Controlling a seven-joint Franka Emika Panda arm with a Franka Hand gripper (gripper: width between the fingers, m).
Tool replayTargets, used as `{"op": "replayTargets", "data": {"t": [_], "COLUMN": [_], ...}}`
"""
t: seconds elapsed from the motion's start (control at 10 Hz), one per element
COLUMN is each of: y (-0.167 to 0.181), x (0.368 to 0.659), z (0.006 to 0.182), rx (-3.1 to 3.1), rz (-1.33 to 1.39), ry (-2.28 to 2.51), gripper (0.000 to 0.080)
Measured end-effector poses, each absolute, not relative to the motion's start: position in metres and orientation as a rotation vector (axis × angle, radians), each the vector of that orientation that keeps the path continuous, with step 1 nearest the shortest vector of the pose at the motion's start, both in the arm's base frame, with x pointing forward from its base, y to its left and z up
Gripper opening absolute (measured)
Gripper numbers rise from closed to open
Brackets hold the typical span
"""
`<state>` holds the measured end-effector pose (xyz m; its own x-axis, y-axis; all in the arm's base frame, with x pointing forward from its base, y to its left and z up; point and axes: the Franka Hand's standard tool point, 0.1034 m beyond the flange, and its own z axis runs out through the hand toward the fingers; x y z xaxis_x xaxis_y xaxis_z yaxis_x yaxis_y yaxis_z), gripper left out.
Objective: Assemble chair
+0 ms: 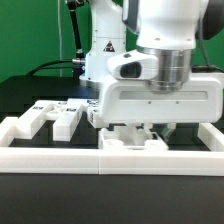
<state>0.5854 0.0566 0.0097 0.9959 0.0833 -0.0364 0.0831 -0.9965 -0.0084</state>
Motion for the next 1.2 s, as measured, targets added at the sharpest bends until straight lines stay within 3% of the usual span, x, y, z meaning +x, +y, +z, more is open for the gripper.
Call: {"op": "replayTargets", "data": {"t": [0.5,1.2], "y": [0.11,0.127], "x": [0.591,0.59], "z": [0.019,0.018], "rx": [-3.128,-3.119], "rz": [0.072,0.071], "ry": [-0.135,-0.174], "gripper": [0.0034,0.0034]}}
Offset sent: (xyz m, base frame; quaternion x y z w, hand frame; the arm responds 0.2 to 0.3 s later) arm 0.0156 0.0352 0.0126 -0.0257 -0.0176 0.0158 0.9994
